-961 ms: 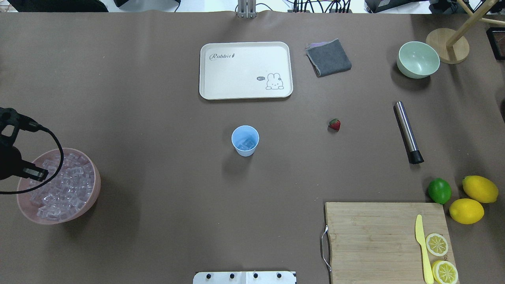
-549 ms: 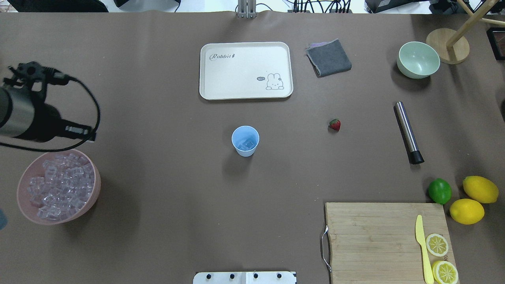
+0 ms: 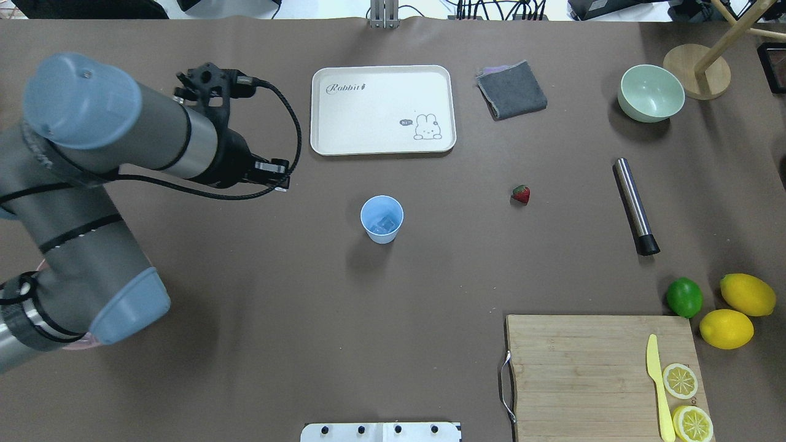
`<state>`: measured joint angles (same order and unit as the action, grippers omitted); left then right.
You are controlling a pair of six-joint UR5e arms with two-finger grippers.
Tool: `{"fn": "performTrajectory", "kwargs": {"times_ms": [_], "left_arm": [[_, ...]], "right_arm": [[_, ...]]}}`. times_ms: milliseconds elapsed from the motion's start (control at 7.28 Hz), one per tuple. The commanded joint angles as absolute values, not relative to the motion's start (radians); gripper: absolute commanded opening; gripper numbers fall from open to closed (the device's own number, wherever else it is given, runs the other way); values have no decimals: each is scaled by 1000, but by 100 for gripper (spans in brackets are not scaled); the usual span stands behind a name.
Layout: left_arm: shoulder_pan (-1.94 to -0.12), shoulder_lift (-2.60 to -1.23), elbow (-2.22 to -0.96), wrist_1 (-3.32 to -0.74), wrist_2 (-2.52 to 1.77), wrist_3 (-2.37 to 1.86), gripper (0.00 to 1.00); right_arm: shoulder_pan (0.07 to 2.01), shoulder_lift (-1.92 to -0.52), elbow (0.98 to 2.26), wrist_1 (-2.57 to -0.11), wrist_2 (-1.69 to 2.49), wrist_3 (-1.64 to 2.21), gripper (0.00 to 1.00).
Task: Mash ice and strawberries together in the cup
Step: 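Lift the ice cube with the left gripper and carry it over the light-blue cup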
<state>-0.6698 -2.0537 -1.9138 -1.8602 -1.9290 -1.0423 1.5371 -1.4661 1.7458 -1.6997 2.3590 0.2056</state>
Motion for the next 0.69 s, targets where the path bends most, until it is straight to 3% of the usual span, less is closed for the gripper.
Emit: {"fn": "performTrajectory", "kwargs": {"times_ms": [0,549], "left_arm": [[-559,-2112,-1768,-2063,-1806,-1106,0],[-468,-2196,-1685,-2068,-1727,-1132,0]], "right_arm": [[1537,-1465,1744,-1700,2359,206,100],[1534,-1465,1744,-1700,2359,218,100]]}}
